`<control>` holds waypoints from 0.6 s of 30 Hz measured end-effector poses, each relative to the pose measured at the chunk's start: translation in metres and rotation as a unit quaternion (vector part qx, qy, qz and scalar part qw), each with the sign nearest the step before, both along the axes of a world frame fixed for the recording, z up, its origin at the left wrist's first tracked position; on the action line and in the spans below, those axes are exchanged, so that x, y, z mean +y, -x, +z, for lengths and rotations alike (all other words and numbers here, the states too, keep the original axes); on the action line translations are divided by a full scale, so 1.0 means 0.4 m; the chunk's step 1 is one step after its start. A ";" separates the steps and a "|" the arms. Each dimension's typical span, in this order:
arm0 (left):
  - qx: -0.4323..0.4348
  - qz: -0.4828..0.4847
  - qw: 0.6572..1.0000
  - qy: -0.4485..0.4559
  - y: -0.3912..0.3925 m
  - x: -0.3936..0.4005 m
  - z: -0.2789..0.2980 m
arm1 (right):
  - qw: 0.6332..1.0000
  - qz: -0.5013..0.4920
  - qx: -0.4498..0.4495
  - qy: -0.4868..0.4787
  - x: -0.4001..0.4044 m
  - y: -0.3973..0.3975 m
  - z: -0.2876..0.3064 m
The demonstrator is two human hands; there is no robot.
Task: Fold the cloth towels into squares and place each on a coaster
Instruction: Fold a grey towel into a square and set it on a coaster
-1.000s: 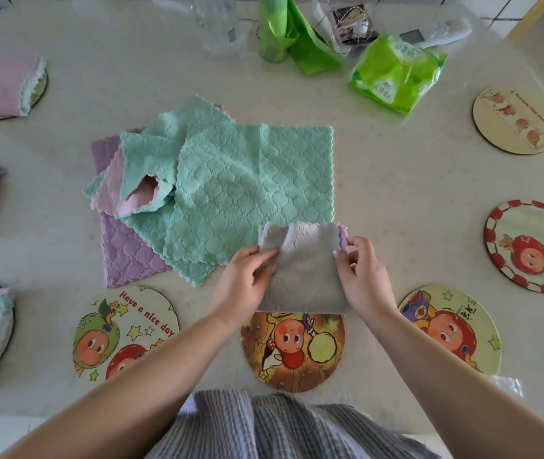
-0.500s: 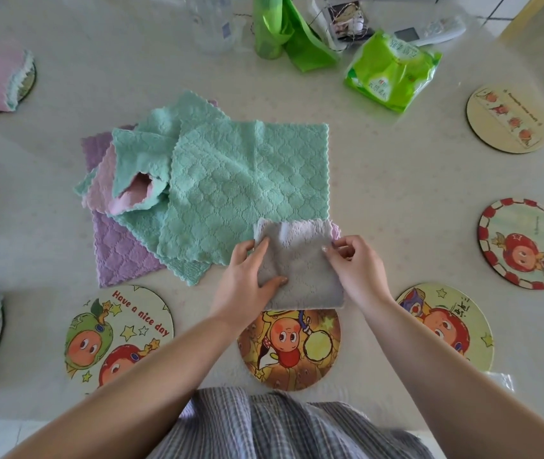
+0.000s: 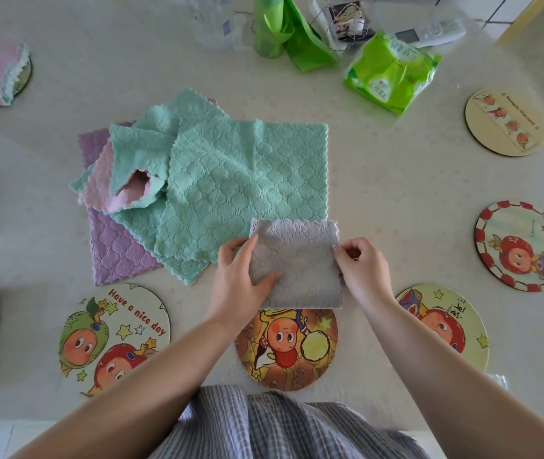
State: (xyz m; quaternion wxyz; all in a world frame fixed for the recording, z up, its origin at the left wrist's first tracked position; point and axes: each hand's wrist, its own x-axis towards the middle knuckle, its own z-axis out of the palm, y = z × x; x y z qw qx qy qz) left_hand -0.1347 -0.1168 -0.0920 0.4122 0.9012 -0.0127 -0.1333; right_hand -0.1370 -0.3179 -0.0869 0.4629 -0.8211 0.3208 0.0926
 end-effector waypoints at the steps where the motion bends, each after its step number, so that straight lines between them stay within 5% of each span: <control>1: -0.026 -0.007 0.999 -0.024 0.003 0.005 0.002 | 1.000 -0.009 -0.016 0.009 0.001 0.005 -0.004; 3: -0.099 -0.060 0.990 -0.080 0.002 0.011 0.005 | 0.995 0.015 -0.075 0.060 0.010 0.018 0.000; 6: -0.165 -0.187 0.958 -0.140 -0.013 -0.007 0.000 | 0.943 0.196 -0.191 0.188 0.035 0.022 0.010; 9: -0.138 -0.256 0.930 -0.226 -0.027 -0.036 -0.020 | 0.897 0.345 -0.131 0.245 0.074 0.012 0.003; 18: -0.067 -0.273 0.897 -0.342 -0.095 0.006 -0.050 | 0.861 0.376 0.020 0.340 0.028 0.024 -0.066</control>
